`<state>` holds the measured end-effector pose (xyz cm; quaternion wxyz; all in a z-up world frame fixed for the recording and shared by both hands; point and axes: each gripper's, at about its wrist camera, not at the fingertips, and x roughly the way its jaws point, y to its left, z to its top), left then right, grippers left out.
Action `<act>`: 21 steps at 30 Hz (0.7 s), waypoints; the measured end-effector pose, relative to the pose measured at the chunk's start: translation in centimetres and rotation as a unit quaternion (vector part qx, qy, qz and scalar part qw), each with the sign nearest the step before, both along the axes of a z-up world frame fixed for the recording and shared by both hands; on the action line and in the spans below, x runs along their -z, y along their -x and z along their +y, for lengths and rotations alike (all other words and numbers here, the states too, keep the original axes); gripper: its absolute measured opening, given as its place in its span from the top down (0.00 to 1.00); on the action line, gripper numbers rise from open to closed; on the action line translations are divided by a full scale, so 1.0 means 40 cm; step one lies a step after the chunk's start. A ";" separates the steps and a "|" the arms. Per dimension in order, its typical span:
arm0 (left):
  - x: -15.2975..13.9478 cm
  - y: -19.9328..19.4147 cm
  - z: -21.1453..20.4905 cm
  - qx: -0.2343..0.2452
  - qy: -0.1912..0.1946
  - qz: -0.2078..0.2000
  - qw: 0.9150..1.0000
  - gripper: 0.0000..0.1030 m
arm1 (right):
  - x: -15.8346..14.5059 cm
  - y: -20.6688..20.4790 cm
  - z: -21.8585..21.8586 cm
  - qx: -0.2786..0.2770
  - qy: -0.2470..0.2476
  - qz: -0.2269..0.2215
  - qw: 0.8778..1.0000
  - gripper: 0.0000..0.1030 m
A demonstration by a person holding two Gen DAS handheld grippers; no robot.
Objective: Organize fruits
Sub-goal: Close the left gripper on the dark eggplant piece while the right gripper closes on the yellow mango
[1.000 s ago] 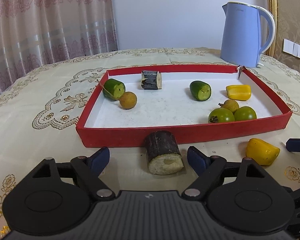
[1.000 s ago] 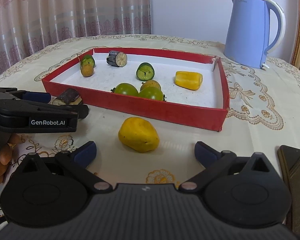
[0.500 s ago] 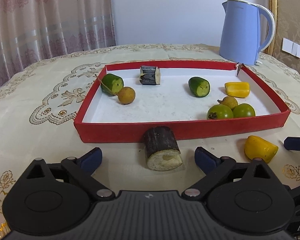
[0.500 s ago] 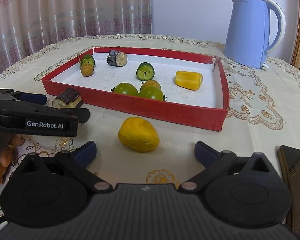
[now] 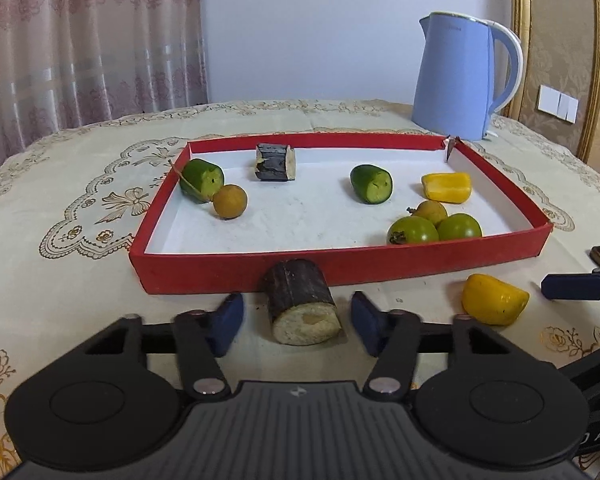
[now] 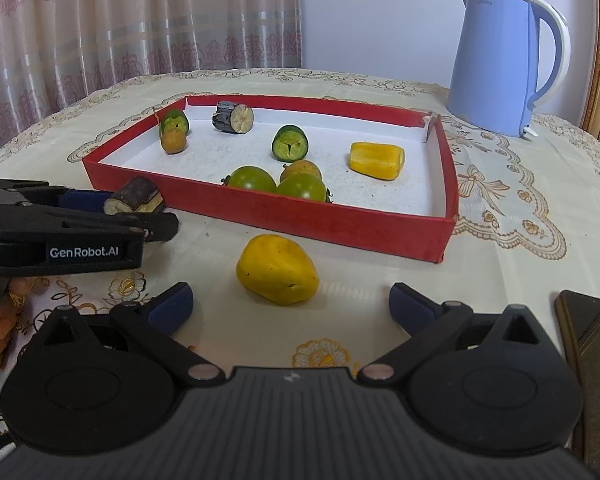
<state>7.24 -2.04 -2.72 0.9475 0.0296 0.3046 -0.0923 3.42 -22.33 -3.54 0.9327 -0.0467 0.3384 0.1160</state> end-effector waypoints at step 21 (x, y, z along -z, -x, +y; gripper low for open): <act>-0.016 0.038 0.036 -0.006 0.006 -0.028 1.000 0.69 | -0.013 -0.016 0.011 -0.005 -0.011 -0.007 1.000 0.32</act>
